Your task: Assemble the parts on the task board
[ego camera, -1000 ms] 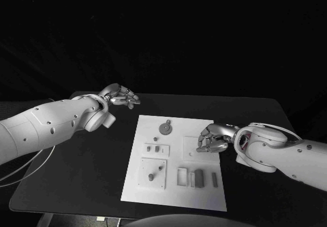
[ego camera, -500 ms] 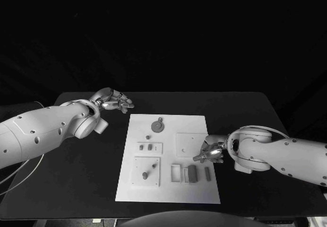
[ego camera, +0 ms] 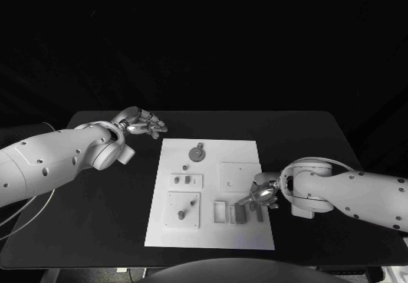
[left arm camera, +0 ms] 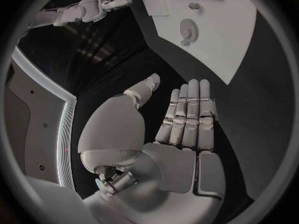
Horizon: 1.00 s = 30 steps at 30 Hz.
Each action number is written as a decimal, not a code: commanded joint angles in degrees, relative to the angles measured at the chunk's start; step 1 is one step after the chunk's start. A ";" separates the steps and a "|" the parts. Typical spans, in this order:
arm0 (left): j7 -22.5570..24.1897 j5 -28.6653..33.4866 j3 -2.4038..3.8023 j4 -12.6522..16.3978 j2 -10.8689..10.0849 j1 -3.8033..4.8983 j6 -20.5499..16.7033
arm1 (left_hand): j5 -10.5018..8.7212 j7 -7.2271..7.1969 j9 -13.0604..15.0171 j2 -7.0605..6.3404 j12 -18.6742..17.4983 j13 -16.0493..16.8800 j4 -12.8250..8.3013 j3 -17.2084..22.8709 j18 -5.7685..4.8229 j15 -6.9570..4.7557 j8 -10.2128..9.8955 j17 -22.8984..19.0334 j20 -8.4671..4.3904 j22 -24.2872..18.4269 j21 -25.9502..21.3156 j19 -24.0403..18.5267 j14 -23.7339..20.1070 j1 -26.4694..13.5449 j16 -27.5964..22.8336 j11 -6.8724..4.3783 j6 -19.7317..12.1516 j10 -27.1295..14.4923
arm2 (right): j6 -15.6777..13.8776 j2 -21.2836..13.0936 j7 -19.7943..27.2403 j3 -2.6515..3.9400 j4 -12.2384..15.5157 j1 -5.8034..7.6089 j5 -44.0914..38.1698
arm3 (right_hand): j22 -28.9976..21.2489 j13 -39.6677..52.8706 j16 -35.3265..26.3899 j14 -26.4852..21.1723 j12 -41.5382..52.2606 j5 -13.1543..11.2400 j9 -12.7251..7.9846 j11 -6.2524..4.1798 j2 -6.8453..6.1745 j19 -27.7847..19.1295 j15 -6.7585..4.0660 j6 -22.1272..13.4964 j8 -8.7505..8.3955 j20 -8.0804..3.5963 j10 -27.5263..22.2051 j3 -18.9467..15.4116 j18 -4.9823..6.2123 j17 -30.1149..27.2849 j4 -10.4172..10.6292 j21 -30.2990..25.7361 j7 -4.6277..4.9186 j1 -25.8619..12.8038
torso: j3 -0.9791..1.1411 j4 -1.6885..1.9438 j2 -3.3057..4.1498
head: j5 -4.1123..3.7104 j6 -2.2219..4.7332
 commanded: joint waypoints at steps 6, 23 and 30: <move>0.22 0.47 0.03 -0.02 0.24 0.04 0.77 | 0.13 0.08 -0.06 -0.06 0.07 0.05 0.39 -0.06 0.48 0.05 0.21 0.10 -0.14 0.07 -0.25 0.31 0.27 -0.45 -0.32 0.02 -0.37 0.44 | 2.56 1.17 0.37 -0.21 0.17 -0.71 -5.01 | 1.08 0.40 0.10 0.73 0.44 -0.25 0.39 -0.20 -1.82 -0.21 -0.61 0.23 -0.09 -0.67 -0.26 0.29 1.26 0.16 1.35 0.41 0.16 -0.65 | 0.07 -0.04 -0.01 | 0.14 -0.23; 0.01 0.65 0.03 -0.15 0.34 0.04 1.16 | 0.04 0.15 -0.15 -0.84 -0.12 0.12 1.98 -0.86 0.47 0.11 0.17 0.78 -0.09 0.23 -0.59 0.19 0.23 -2.20 -0.94 0.12 -0.58 0.21 | 1.29 3.78 0.38 -0.53 -0.83 -2.34 -10.00 | 0.87 0.88 -0.42 0.18 0.22 -0.23 1.27 0.04 -7.16 -0.25 -0.48 -0.26 -0.82 -0.66 -0.53 2.80 1.26 -0.27 5.42 0.68 0.41 -0.06 | 0.05 -0.02 -0.01 | 0.74 -0.58; -0.02 0.65 0.03 -0.13 0.36 0.04 1.22 | 0.04 0.15 -0.16 -0.89 -0.15 0.13 2.14 -0.93 0.48 0.11 0.17 0.88 -0.09 0.25 -0.63 0.19 0.24 -2.36 -1.01 0.13 -0.61 0.18 | 1.28 4.67 0.42 -0.59 -1.34 -2.64 -11.35 | 0.87 0.95 -0.57 -0.09 0.15 -0.23 1.45 0.09 -6.55 -0.32 -0.44 -0.41 -0.95 -0.68 -0.63 3.06 1.26 -0.61 5.50 0.71 0.46 0.80 | 0.04 0.02 -0.02 | 0.80 -0.65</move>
